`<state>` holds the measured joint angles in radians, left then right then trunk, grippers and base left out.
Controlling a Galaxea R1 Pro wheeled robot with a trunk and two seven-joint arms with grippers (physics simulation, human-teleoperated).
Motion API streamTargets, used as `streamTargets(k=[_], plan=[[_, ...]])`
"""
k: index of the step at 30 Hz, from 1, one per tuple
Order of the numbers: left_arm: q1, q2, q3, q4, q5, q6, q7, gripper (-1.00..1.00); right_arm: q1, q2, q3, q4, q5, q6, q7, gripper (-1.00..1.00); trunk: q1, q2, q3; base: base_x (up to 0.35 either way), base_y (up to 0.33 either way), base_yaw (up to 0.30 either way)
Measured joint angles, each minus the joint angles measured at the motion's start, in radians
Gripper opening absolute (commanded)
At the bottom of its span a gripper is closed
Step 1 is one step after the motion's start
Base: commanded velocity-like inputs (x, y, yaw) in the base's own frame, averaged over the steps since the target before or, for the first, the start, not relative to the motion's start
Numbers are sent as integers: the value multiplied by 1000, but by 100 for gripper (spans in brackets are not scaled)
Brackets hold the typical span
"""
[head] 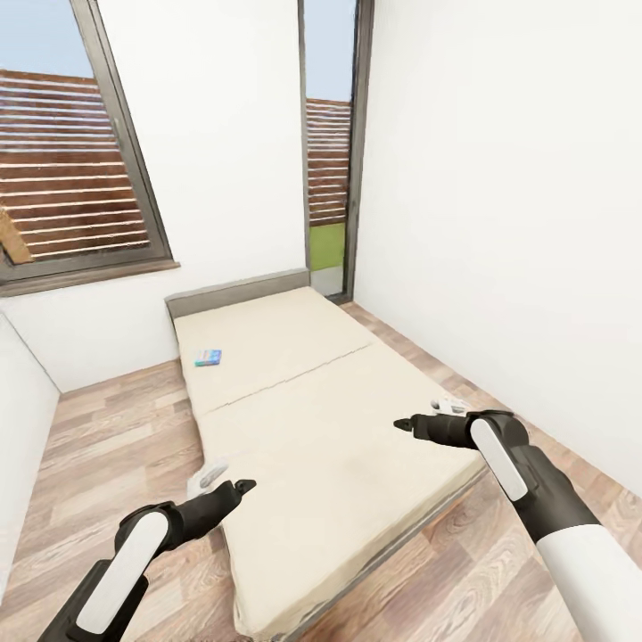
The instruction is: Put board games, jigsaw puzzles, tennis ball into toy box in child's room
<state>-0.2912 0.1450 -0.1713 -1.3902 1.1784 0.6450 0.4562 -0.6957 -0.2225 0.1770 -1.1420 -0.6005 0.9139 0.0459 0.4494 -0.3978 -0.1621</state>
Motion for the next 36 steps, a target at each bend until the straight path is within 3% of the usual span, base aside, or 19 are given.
streamTargets(k=[11, 36], plan=[[0, 0, -1, 0, 0, 1, 0, 100, 0, -2, 0, 0, -1, 0, 0, 100, 0, 0, 0, 0, 0, 168], [0, 0, 0, 1, 1, 1, -5, 100, 11, -5, -1, -15, -5, -5, 4, 100, 0, 0, 0, 10, 41, 15]])
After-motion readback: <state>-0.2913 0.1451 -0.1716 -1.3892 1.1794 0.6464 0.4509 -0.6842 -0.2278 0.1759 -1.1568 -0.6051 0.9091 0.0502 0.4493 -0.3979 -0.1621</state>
